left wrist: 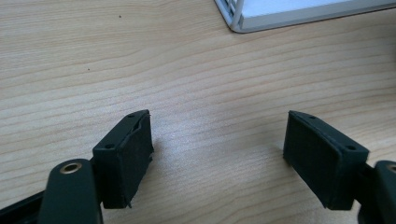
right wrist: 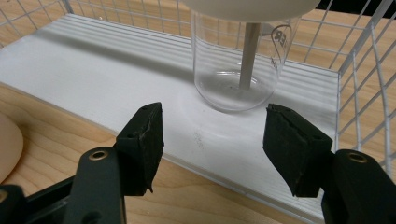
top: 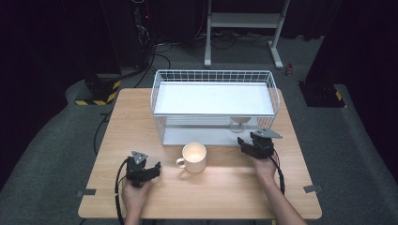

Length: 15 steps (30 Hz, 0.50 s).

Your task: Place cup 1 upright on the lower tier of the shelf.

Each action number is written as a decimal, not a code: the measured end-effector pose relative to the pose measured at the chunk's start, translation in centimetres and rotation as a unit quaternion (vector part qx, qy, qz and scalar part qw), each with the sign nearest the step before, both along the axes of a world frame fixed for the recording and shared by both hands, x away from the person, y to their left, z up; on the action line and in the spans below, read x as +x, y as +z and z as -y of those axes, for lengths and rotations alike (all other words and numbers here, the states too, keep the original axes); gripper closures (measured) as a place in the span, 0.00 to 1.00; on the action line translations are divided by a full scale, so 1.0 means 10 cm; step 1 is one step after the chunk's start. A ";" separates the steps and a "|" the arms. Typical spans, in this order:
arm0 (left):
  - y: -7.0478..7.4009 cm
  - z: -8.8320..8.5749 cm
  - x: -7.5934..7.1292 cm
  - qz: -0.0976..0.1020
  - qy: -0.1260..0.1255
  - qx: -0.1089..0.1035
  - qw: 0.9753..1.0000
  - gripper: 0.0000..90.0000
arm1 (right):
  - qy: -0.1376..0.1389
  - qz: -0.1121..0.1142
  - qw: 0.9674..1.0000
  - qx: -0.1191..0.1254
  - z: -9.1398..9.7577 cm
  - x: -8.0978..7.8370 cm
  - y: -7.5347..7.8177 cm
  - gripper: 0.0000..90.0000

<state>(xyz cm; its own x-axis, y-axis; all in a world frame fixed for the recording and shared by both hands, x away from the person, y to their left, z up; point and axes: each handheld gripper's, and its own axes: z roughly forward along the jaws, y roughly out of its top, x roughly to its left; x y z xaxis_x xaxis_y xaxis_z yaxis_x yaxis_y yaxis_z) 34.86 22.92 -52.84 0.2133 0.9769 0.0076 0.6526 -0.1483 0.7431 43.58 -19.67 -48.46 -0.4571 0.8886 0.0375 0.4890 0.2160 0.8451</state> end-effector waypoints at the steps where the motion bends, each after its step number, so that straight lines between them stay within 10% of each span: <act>1: 0.00 0.00 0.00 0.001 0.000 0.000 1.000 0.27 | 0.000 0.004 1.000 0.000 0.01 -0.01 0.00 0.42; 15: 0.00 0.00 0.00 0.001 0.000 0.000 1.000 0.27 | 0.011 0.012 1.000 0.010 0.04 -0.12 0.08 0.42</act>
<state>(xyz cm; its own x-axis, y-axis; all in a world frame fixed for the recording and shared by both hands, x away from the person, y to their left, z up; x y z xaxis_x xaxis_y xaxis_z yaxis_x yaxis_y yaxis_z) 34.87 22.92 -52.84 0.2128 0.9771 0.0077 0.6518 -0.1478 0.7438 42.36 -20.07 -47.64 -0.4775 0.8775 0.0437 0.4631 0.2091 0.8613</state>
